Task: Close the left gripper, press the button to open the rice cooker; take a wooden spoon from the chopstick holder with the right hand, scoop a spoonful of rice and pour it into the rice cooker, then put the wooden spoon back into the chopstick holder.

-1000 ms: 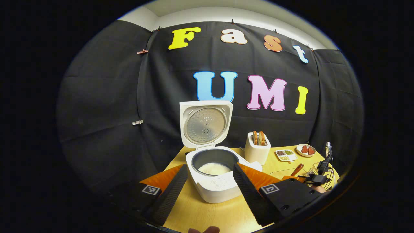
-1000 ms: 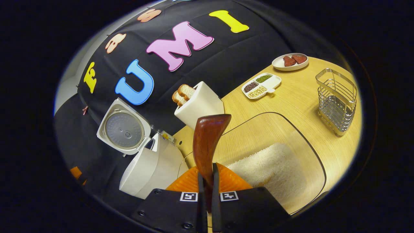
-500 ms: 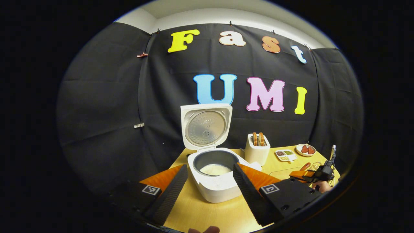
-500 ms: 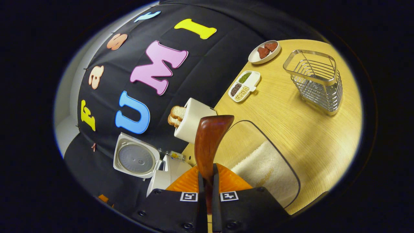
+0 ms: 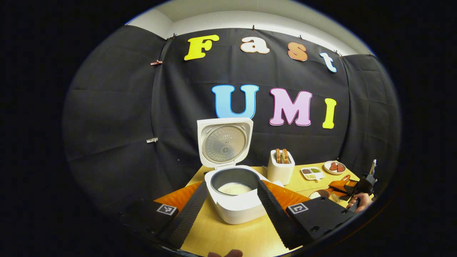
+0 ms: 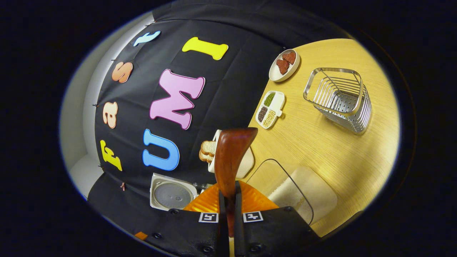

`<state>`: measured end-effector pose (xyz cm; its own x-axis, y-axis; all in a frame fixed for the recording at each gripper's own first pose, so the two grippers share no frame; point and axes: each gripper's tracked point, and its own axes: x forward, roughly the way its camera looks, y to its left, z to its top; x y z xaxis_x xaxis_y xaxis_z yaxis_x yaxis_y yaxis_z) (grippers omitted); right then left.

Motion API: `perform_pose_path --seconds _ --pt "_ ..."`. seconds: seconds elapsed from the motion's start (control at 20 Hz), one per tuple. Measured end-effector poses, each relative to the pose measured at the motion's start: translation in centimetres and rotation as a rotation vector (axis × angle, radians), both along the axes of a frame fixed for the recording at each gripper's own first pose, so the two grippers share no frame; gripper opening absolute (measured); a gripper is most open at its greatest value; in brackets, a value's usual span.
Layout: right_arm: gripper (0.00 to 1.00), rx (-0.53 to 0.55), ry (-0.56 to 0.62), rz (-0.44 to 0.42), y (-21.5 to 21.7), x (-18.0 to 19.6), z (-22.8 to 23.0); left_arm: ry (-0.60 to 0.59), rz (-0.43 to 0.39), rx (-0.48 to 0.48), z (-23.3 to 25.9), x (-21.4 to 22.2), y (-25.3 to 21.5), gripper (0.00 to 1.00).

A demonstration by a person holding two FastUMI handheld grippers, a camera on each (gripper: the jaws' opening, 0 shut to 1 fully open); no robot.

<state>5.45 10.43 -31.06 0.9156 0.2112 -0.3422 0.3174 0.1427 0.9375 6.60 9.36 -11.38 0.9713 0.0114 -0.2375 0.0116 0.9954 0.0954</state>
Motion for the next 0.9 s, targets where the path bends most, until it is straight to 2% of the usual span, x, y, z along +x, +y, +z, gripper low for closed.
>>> perform_pose_path --seconds 0.25,0.5,0.7,0.9 --pt "0.1 0.127 -0.023 -0.067 -1.6 1.2 3.1 -0.008 0.0 -0.003 0.3 0.1 0.2 0.97" --pt "0.1 0.13 -0.038 -0.08 -1.4 2.8 7.3 -0.006 0.011 -0.031 -0.3 0.2 0.8 0.97" --pt "0.1 0.147 -0.081 -0.06 1.4 5.4 12.4 -0.006 0.022 -0.046 -0.8 0.3 1.8 0.97" --pt "0.1 0.19 -0.114 -0.044 6.3 9.2 16.9 -0.002 0.031 -0.045 -1.1 0.8 2.9 0.98"
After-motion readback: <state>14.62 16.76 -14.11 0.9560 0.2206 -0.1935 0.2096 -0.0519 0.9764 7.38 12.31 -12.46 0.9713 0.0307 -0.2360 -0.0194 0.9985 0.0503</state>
